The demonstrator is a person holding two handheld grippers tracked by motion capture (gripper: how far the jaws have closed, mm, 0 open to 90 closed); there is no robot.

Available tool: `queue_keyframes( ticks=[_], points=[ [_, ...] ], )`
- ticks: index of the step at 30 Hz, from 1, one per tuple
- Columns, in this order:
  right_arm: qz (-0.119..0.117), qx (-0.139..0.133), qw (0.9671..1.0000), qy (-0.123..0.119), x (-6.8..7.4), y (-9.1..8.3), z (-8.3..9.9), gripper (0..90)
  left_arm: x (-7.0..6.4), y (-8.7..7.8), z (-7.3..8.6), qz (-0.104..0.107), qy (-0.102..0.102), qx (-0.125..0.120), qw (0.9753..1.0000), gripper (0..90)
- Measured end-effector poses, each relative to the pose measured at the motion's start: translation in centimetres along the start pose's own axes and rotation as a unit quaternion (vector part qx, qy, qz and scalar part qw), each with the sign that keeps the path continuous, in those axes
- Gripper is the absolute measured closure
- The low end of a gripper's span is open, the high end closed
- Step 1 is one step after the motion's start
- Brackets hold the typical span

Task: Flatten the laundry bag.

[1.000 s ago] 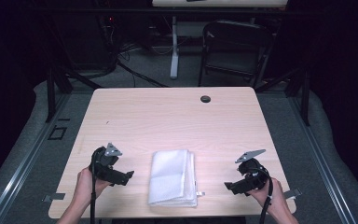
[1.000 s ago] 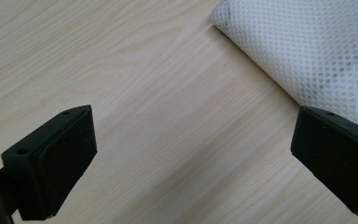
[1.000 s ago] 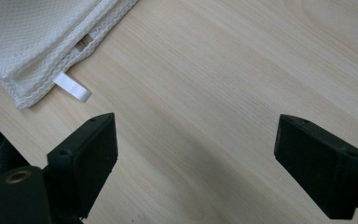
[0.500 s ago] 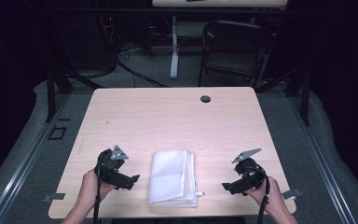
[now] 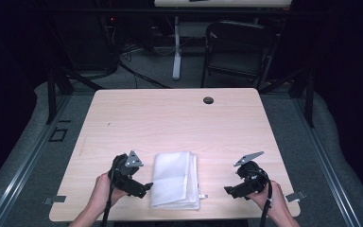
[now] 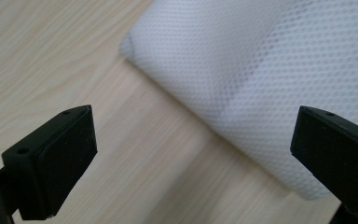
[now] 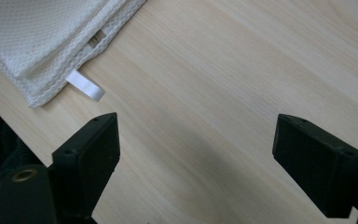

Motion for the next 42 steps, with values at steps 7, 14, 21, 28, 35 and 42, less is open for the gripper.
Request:
queue_keyframes(
  ticks=[7,14,21,28,35,42],
  points=[
    [-0.002,0.005,0.9999,-0.011,0.7,0.0,0.1,15.7,-2.3,0.2,-0.7,0.026,0.026,-0.005,0.9993,3.7],
    [-0.002,0.001,1.0000,-0.005,0.8,-0.1,0.4,16.2,-5.1,1.2,-1.1,0.029,0.074,0.012,0.9967,4.5],
    [-0.003,0.014,0.9999,-0.006,0.7,0.1,0.6,16.6,-6.9,2.5,-1.4,0.047,0.113,0.030,0.9920,5.1],
    [-0.006,0.019,0.9997,-0.012,1.1,0.5,0.4,16.9,-7.9,3.6,-1.2,0.056,0.138,0.054,0.9874,10.1],
    [-0.003,0.025,0.9996,-0.015,1.0,0.9,0.4,17.2,-7.8,5.2,-0.5,0.062,0.153,0.083,0.9828,21.6],
    [-0.005,0.033,0.9991,-0.026,1.6,1.2,0.3,17.9,-8.2,6.8,-0.2,0.060,0.180,0.106,0.9761,24.7]
  ],
)
Point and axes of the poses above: each handheld gripper's, and its own axes: y roughly forward along the jaws, z roughly out of its underside, x roughly to its left, the point moved 9 cm from there along y, roughly forward along the jaws
